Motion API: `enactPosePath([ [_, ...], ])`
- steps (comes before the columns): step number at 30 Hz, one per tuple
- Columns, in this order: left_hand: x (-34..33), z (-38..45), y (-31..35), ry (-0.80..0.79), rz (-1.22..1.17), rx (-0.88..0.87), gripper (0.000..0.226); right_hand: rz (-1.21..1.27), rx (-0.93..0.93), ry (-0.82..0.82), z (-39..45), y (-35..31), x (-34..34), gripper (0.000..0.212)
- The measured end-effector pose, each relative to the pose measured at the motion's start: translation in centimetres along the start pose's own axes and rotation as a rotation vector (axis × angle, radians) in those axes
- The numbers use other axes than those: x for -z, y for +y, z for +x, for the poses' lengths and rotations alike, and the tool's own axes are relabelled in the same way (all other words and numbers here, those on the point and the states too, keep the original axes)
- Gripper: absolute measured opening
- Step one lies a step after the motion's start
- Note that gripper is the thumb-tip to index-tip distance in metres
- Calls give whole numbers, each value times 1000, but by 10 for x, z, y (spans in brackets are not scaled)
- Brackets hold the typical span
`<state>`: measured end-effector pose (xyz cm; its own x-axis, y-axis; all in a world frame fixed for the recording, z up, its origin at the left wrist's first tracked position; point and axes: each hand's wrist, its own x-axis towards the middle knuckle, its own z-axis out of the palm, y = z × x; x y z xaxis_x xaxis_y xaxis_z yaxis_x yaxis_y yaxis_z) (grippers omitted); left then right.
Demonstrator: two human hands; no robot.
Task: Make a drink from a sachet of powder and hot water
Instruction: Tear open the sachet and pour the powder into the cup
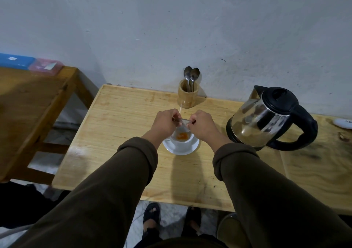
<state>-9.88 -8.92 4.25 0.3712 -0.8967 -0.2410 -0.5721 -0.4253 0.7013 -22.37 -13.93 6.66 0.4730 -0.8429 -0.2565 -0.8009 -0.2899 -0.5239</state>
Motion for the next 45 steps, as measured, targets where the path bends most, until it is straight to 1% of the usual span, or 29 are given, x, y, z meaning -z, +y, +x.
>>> enactPosePath([
  [2, 1, 0, -1, -7, 22, -19, 18, 20, -9, -6, -1, -1, 0, 20],
  [3, 2, 0, -1, -3, 25, -27, 19, 22, -8, -10, -1, 0, -1, 20],
  [5, 4, -1, -1, -6, 3, -33, 21, -15, 4, -30, -1, -1, 0, 12],
  [6, 5, -1, -1, -13, -13, -35, 22, -31, 6, -42, -1, -2, 0, 13],
  [9, 6, -2, -1, -31, -60, -40, 21, -8, -13, -51, 0, -3, -1, 38],
  [10, 6, -2, -2, -28, -68, -43, 19, 2, -22, -47, 1, -3, -1, 39],
  [11, 7, -2, -3, -20, -73, -48, 18, 6, -21, -37, 1, -4, -2, 32],
  [13, 7, -2, -4, -10, -83, -56, 18, 29, -17, -21, 2, -4, -4, 9],
  [14, 8, -2, -4, -8, -88, -60, 18, 52, -17, -13, 2, -5, -5, 8],
  [16, 9, -3, -4, -3, -107, -64, 19, 85, -22, 2, 2, -6, -6, 11],
  [18, 12, -3, -3, -1, -131, -57, 19, 67, -29, 14, 2, -7, -6, 8],
  [19, 13, -3, -4, -1, -136, -53, 20, 47, -40, 18, 3, -7, -6, 13],
  [21, 14, -3, -4, -9, -134, -47, 24, 17, -71, 7, 4, -5, -7, 34],
  [22, 15, -2, -3, -15, -133, -45, 25, 16, -78, 4, 4, -4, -8, 40],
  [23, 15, -3, -3, -18, -134, -42, 25, 13, -77, 3, 3, -4, -9, 40],
  [24, 15, -3, -3, -14, -136, -40, 24, 16, -75, 1, 3, -5, -10, 34],
  [26, 15, -3, -3, -6, -141, -45, 23, 17, -64, 1, 2, -6, -11, 16],
  [30, 17, -4, -2, -8, -138, -51, 24, 87, -82, -3, 2, -7, -11, 20],
  [33, 19, -4, -1, -32, -114, -49, 20, 24, -72, 18, 4, -7, -10, 6],
  [37, 18, -7, 1, -27, -77, -75, 11, -25, -40, 13, 3, -8, -6, 14],
  [39, 18, -7, 0, -29, -54, -84, 11, 5, -42, 10, 3, -7, -5, 36],
  [40, 18, -8, -1, -27, -35, -88, 11, 23, -55, 4, 3, -6, -5, 41],
  [41, 18, -8, -2, -22, -15, -94, 12, 29, -44, 5, 2, -7, -5, 36],
  [43, 19, -8, -3, -6, 5, -102, 12, 71, -23, -3, 1, -6, -6, 7],
  [45, 20, -9, -2, 8, -20, -87, 11, 104, -21, -6, 0, -5, -5, 28],
])
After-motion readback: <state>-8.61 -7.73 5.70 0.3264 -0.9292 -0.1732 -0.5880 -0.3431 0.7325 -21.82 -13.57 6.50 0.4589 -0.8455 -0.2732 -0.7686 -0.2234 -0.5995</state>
